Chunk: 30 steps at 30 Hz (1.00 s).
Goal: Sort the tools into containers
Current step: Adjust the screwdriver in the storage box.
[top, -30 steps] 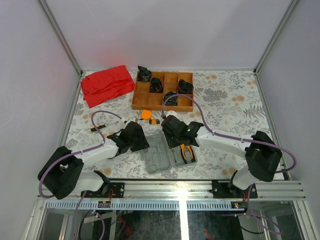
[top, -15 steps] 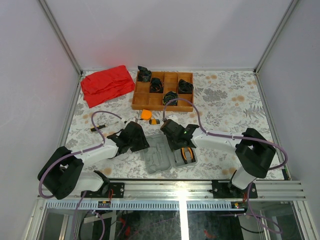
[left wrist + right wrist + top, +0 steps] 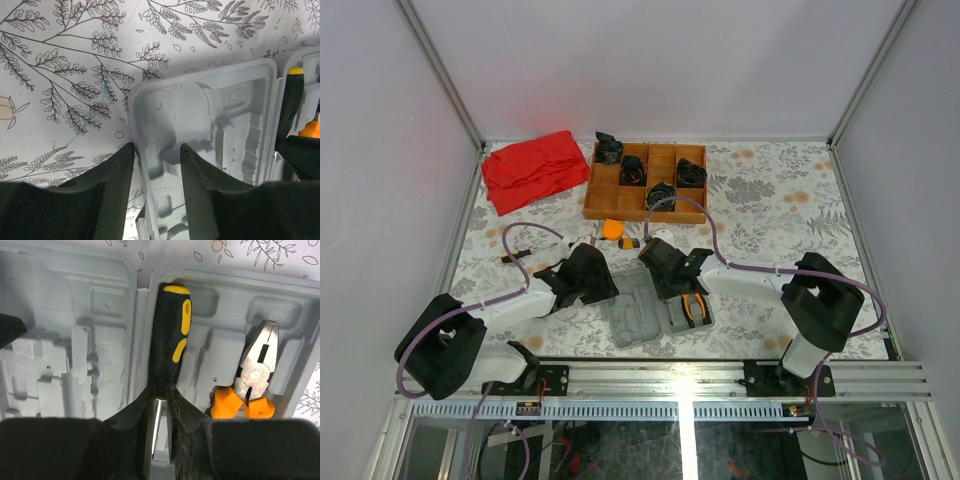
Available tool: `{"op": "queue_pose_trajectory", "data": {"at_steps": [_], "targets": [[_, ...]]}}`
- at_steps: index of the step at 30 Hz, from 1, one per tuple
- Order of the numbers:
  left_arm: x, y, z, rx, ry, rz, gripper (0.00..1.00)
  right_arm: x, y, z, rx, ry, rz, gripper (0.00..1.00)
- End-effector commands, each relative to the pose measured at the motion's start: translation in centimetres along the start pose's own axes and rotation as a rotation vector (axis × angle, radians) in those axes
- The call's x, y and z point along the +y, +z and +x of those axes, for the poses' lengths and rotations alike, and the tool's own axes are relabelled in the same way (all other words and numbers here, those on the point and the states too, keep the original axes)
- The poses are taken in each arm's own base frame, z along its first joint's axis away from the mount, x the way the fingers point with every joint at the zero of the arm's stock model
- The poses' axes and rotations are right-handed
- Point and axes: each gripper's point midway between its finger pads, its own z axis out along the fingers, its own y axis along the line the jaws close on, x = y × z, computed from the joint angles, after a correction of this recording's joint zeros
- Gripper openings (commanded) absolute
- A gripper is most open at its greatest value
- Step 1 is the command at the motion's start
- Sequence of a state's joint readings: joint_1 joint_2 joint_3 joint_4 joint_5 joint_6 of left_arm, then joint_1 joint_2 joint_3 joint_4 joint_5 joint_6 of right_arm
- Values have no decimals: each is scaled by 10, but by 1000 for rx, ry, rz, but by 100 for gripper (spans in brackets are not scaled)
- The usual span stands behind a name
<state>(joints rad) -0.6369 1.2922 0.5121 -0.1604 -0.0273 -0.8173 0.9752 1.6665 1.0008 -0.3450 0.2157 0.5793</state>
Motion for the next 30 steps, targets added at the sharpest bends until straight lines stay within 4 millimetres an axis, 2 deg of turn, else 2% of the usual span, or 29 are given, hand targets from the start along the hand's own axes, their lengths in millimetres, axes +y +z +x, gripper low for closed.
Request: {"op": "queue_pose_trajectory", "data": {"at_steps": [1, 7, 18, 22, 24, 26, 30], "targets": [[-5, -1, 0, -9, 8, 32, 40, -1, 13, 3, 28, 21, 13, 19], [-5, 0, 1, -3, 16, 36, 40, -7, 21, 22, 121, 16, 52, 17], [-10, 3, -1, 5, 26, 46, 40, -17, 40, 102, 438, -2, 56, 14], [-12, 2, -3, 4, 32, 43, 40, -20, 42, 124, 526, -32, 39, 12], [-12, 1, -5, -1, 35, 39, 42, -22, 42, 123, 526, -43, 47, 12], [-13, -3, -10, -16, 39, 30, 44, -22, 38, 108, 476, -43, 56, 15], [-11, -14, -24, -66, 34, -2, 55, -10, 17, 53, 288, -52, 12, 25]]}}
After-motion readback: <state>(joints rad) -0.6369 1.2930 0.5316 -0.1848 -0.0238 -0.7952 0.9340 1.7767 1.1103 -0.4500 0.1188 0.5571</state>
